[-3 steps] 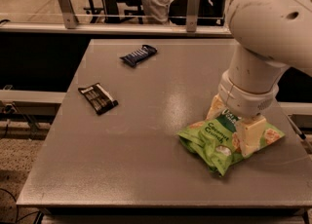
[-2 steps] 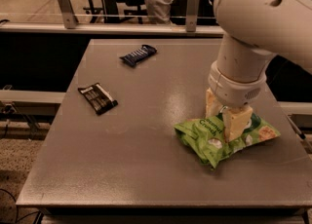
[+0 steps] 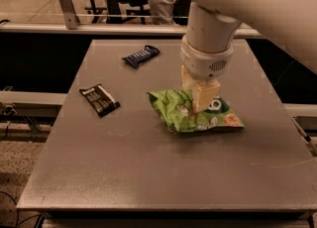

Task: Move green rice chip bag near rxbar chocolate

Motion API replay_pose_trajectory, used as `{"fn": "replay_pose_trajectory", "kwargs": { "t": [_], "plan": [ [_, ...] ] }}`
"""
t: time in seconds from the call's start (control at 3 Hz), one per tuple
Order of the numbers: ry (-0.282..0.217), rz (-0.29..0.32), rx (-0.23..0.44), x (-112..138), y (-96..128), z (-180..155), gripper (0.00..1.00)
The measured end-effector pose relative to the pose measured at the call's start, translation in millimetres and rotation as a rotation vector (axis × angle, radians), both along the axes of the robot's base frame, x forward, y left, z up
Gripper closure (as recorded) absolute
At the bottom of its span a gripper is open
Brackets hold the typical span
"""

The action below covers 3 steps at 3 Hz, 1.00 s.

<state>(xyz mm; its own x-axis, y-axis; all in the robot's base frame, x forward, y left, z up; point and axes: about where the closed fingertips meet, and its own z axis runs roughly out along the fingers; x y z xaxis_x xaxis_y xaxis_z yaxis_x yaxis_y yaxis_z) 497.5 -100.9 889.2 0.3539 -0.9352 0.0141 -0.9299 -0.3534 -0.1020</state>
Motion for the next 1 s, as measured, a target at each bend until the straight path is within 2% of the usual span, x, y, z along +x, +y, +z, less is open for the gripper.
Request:
{"fn": "replay_pose_trajectory", "kwargs": {
  "t": [0.67,1.0],
  "plan": [
    [-0.022,-0.068,0.038,43.1,67.2,8.9,1.00],
    [-0.026,-0.096,0.077,54.3,95.4,11.5,1.00]
  ]
}}
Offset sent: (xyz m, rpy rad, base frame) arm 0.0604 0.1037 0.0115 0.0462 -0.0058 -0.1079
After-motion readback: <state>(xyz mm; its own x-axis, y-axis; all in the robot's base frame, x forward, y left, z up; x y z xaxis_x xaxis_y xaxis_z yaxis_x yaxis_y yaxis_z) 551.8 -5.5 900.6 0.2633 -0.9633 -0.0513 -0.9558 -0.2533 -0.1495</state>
